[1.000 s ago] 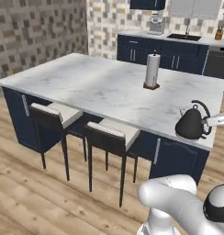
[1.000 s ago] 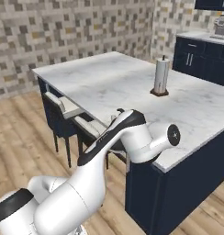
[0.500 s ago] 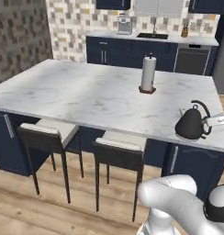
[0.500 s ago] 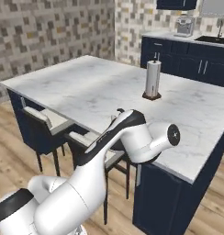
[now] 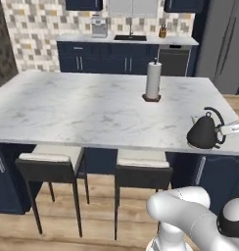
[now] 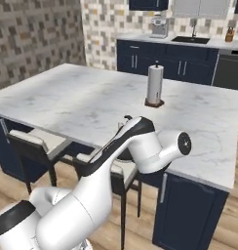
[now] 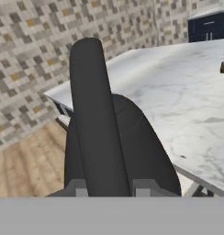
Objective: The kettle is done boiling. Turn off the stove, then wait for 300 timesteps before moving the kettle to the dining table.
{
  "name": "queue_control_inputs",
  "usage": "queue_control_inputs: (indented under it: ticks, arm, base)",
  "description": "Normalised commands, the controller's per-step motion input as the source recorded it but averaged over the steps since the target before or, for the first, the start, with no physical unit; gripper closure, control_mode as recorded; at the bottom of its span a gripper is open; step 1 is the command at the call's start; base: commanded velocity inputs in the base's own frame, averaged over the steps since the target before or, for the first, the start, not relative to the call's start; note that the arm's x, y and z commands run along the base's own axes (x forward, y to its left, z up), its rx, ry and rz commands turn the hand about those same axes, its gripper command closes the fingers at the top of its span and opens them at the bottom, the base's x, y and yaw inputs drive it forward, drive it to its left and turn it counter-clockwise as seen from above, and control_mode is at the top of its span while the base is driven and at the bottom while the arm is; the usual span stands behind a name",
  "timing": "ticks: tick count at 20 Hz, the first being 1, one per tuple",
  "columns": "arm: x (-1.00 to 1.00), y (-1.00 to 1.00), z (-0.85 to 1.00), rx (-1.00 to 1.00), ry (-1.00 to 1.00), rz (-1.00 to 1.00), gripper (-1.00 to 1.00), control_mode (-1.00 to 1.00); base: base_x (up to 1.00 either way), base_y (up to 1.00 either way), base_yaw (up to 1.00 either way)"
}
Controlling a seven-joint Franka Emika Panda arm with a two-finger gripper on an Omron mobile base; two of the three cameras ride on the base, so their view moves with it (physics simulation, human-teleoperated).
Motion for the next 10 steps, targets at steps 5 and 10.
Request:
queue_control_inputs:
  ticks: [5,10]
  arm:
    - [0.00,0.00,0.00,0.00,0.00,0.00,1.00,1.00]
    - [0.00,0.00,0.00,0.00,0.00,0.00,1.00,1.00]
  base:
    - [0.51,0.41,-0.32]
    - [0.55,0.17,-0.20]
